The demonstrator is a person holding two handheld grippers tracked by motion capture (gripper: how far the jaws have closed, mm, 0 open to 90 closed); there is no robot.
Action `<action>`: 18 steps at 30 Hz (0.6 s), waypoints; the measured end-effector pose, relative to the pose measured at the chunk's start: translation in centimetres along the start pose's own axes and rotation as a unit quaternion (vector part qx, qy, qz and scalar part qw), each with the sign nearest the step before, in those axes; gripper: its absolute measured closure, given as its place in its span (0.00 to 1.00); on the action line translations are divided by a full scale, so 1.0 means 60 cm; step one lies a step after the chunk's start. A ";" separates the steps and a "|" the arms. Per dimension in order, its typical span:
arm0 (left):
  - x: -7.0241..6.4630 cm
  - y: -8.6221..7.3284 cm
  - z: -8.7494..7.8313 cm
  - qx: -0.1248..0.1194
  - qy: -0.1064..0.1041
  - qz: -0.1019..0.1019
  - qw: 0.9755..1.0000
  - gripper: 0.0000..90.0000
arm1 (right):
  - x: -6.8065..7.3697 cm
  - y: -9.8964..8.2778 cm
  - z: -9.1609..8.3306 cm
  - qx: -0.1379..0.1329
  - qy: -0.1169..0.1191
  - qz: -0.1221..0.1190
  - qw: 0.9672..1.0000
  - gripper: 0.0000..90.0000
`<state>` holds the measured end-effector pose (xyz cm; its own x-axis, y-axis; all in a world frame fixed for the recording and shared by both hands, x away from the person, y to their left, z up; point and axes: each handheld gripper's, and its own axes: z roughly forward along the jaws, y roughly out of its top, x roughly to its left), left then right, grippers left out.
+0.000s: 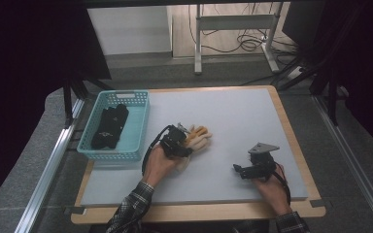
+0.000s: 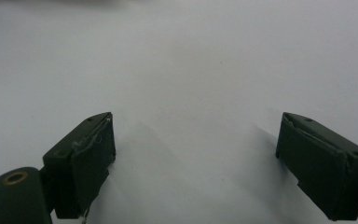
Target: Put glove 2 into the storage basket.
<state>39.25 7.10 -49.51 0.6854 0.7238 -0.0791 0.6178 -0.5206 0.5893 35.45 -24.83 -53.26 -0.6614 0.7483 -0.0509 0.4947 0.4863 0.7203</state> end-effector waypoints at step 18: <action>0.057 0.033 -0.082 -0.016 0.034 -0.030 0.999 0.61 | 0.000 0.000 0.000 0.000 -0.001 -0.001 1.000 0.13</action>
<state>40.94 10.76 -44.64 0.6189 0.7832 -0.0599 0.6434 -0.4618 0.6105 35.45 -24.83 -53.26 -0.6614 0.7482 -0.0531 0.4933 0.4872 0.7206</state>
